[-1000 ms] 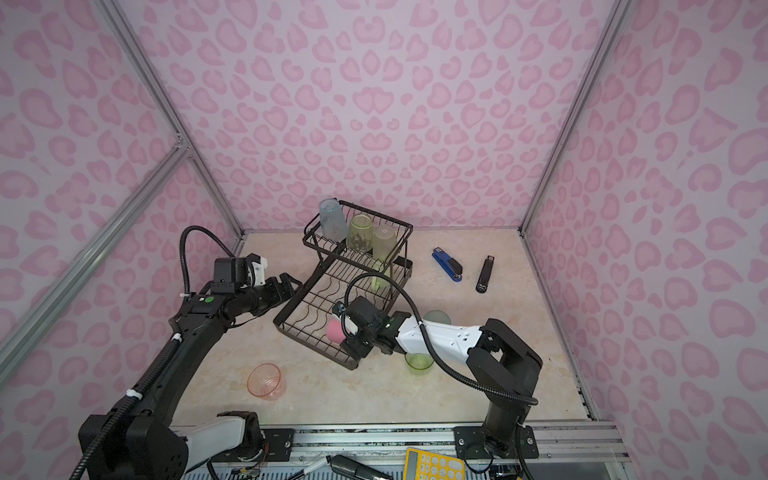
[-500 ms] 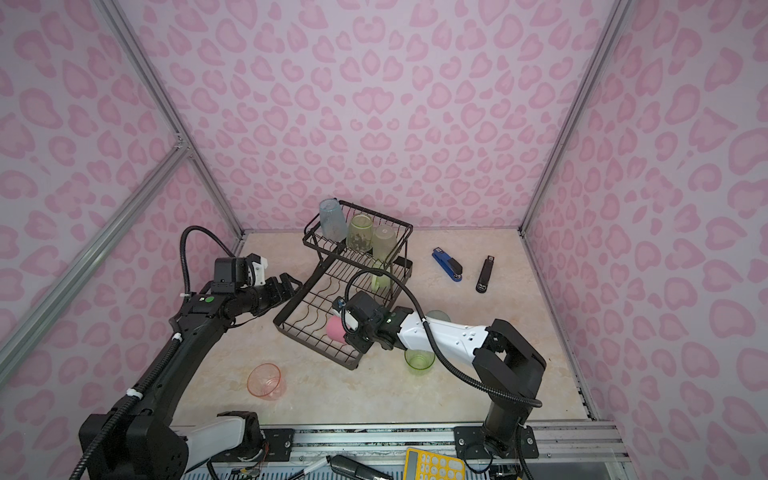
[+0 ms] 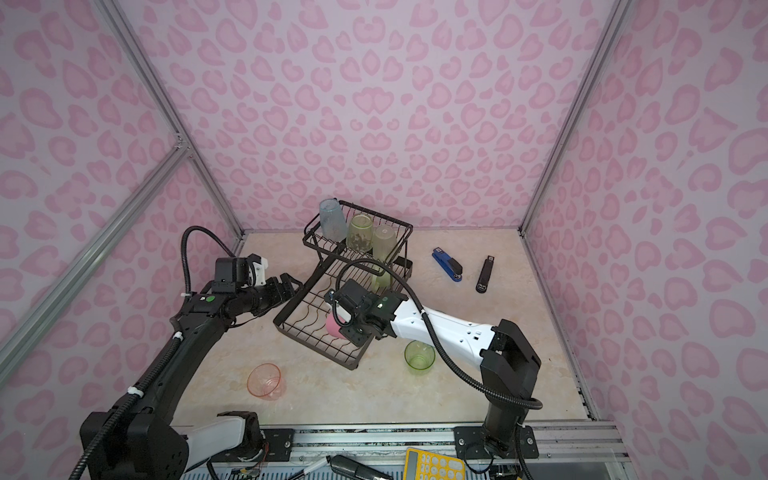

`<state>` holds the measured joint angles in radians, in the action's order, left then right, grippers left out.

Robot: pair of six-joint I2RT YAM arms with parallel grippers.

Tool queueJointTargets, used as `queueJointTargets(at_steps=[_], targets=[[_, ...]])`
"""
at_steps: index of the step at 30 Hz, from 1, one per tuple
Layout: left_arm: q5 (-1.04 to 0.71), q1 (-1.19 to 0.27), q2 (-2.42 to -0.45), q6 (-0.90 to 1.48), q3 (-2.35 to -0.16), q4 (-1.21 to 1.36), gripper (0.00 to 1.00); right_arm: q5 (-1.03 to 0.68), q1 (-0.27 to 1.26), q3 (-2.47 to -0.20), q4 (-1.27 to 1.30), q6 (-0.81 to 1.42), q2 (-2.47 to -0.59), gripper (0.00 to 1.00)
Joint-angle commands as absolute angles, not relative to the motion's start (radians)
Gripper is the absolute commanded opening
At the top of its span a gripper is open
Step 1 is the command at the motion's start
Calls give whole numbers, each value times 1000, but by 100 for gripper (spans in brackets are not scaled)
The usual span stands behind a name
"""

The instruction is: Load the cups into the dish rack

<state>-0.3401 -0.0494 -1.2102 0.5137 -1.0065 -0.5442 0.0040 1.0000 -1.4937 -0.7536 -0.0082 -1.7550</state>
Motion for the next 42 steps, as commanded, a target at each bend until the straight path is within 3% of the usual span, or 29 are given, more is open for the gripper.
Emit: queueJointTargets(at_steps=[1, 19, 42], targets=[[-342, -48, -1213, 514, -1006, -509, 94, 94, 1007, -1557, -943, -11, -1780, 45], [-342, -48, -1210, 515, -1005, -511, 93, 276, 1046, -1811, -1230, -23, -1972, 46], [-345, -46, -1215, 516, -1006, -509, 93, 226, 1014, -1951, -1267, -110, -2116, 50]])
